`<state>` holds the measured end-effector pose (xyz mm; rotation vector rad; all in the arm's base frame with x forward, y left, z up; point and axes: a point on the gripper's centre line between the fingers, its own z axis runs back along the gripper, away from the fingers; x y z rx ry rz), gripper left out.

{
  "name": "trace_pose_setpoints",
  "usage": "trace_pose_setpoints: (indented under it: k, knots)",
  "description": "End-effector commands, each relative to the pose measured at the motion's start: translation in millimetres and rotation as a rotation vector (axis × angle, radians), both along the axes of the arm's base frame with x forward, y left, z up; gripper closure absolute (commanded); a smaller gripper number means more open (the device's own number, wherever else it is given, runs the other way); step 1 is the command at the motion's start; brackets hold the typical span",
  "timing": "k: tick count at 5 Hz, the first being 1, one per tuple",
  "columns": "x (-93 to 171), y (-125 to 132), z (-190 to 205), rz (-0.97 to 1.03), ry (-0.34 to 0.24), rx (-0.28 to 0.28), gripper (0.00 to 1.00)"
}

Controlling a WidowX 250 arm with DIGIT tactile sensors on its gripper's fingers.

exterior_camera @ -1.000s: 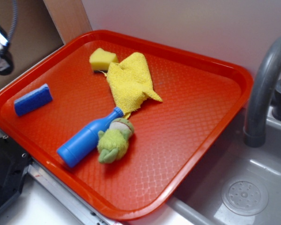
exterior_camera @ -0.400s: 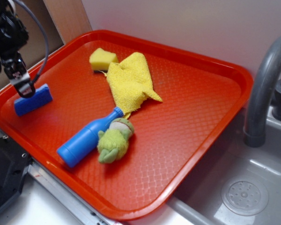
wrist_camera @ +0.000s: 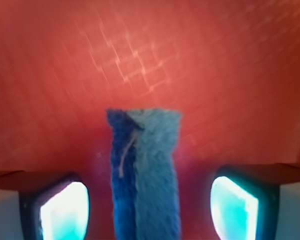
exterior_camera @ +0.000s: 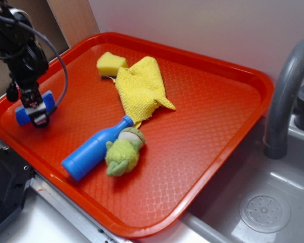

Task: Grab the blue sponge.

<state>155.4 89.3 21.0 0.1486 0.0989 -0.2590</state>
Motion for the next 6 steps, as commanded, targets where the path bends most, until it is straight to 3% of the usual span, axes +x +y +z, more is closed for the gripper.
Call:
trace_pose_setpoints:
  k: [1, 6]
  knots:
    - [-2, 6, -4, -0.007, 0.008, 0.05, 1.0]
    - [9, 19, 14, 0.038, -0.04, 0.049, 1.0]
